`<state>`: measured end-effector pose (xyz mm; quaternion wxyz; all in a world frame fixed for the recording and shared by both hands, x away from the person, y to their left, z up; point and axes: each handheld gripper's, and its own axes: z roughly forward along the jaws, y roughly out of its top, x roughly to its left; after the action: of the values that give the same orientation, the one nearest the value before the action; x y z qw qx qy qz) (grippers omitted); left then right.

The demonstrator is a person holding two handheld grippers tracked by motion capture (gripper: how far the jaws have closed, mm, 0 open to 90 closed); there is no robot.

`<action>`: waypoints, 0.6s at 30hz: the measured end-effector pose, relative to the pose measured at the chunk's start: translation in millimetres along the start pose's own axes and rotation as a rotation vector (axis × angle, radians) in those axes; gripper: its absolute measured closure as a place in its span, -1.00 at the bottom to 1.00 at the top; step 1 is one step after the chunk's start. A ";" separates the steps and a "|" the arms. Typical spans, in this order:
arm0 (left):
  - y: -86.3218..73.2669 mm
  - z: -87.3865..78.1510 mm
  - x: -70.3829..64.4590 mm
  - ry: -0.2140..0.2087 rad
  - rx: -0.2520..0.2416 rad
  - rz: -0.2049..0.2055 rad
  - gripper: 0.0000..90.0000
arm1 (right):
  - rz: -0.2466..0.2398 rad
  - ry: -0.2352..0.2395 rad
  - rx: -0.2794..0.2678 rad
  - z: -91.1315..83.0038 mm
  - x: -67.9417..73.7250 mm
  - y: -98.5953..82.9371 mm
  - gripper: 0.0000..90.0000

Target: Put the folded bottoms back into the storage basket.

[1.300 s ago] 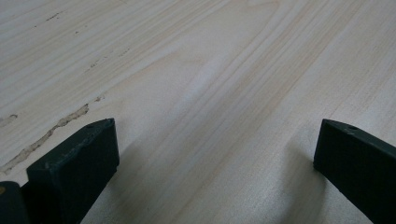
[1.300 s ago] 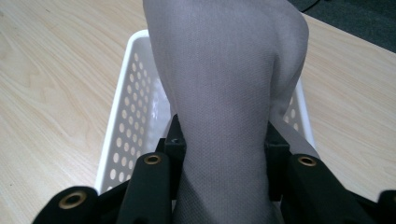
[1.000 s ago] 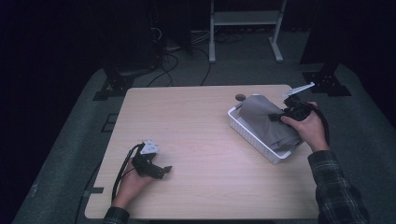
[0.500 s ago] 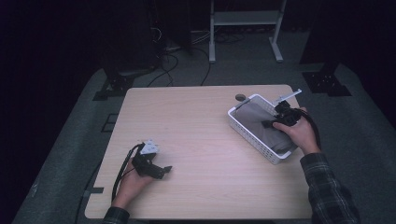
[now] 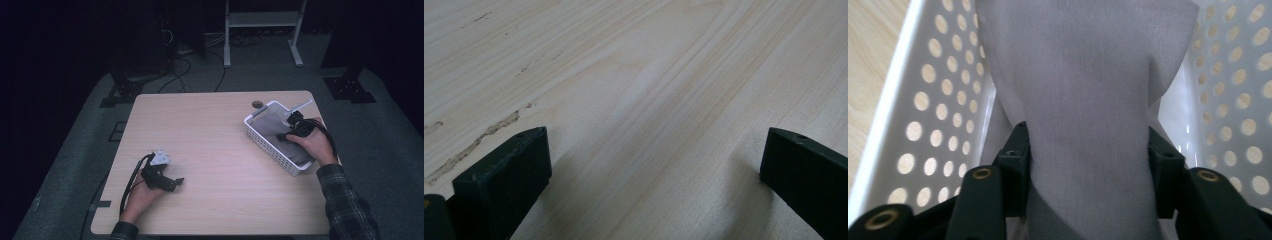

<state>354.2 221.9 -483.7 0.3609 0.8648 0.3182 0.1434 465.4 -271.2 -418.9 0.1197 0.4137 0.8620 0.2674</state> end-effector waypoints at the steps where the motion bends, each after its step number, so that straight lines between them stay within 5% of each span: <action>1: 0.0 0.0 0.0 0.000 0.000 0.000 -1.00 | 0.003 -0.002 0.000 -0.1 -0.2 -0.1 0.02; 18: -0.1 -0.1 -0.2 0.000 0.000 0.000 -1.00 | 0.025 -0.034 -0.069 -31.9 -12.3 -3.5 0.02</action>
<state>353.9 221.9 -483.7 0.3611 0.8646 0.3184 0.1435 457.2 -294.1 -394.5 0.1451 0.4248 0.8448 0.2914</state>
